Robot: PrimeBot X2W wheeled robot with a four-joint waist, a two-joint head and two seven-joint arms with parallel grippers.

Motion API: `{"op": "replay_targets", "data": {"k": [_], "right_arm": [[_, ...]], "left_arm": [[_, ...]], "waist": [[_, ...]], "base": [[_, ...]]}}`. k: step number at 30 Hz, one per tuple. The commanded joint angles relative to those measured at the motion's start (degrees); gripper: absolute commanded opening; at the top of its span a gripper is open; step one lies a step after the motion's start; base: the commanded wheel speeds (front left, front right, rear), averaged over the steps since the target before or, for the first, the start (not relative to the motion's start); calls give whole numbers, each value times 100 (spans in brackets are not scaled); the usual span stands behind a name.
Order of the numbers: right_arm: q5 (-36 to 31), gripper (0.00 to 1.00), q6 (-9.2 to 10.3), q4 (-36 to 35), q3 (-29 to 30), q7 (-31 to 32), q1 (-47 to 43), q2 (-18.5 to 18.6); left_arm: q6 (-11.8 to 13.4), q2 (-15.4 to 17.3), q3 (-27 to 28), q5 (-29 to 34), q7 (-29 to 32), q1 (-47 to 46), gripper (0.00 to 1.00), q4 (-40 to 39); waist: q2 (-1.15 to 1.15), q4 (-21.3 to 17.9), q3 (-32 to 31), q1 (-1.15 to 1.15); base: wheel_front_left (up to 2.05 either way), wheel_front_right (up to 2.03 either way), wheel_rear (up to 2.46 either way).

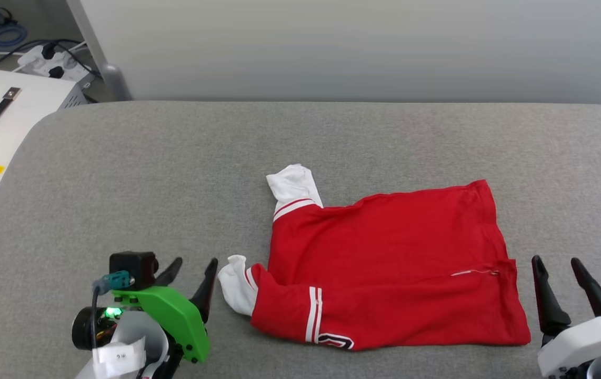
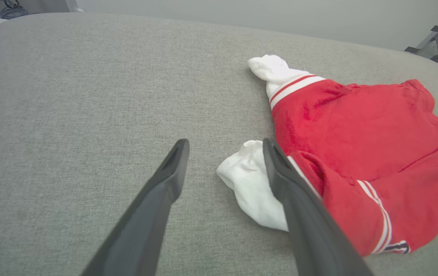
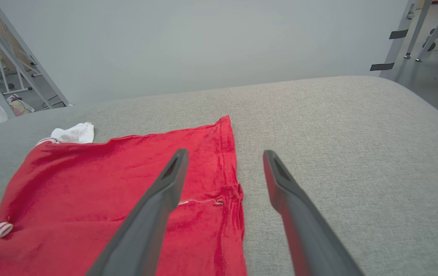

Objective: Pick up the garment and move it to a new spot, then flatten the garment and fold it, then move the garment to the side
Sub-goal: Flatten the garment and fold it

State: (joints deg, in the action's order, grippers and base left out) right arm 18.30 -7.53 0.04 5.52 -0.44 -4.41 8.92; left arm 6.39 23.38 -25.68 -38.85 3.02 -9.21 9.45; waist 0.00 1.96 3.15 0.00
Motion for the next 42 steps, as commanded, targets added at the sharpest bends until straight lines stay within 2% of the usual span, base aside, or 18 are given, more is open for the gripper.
{"op": "replay_targets", "data": {"k": [1, 10, 16, 25, 28, 29, 36, 42], "right_arm": [[-102, 100, 4, -152, 25, 85, -147, -89], [-274, 100, 4, -778, 50, 365, -356, -373], [-193, 100, 4, -838, 39, 357, -234, -441], [-100, 100, 4, -758, 75, 347, 50, -391], [10, 100, 4, -656, 65, 519, 75, -304], [57, 100, 4, -602, 98, 621, 70, -271], [408, 100, 4, -403, 110, 1625, 26, 25], [766, 100, 4, -466, -180, 2817, 48, 530]], "left_arm": [[46, 111, -43, -117, 328, 90, 100, -164], [179, 475, -455, -709, 2296, 336, 100, -1183], [316, 433, -648, -622, 2681, 124, 100, -972], [70, 87, -942, -630, 3044, -555, 100, -133], [-7, 16, -1074, -661, 3209, -609, 15, 87], [-25, 2, -1109, -649, 3221, -617, 0, 145], [-83, -54, -1118, -613, 2922, -538, 0, 189], [-3, 64, -1030, -552, 2632, -332, 0, -262]], "waist": [[0, -90, -74, 0], [0, -415, 107, 0], [0, -548, 518, 0], [0, -616, 1083, 0], [0, -639, 1130, 0], [0, -642, 1132, 0], [0, -577, 997, 0], [0, -430, 865, 0]], "base": [[0, 0, 0], [0, 0, 0], [0, 0, 0], [0, 0, 0], [0, 0, 0], [0, 0, 0], [0, 0, 0], [0, 0, 0]]}}
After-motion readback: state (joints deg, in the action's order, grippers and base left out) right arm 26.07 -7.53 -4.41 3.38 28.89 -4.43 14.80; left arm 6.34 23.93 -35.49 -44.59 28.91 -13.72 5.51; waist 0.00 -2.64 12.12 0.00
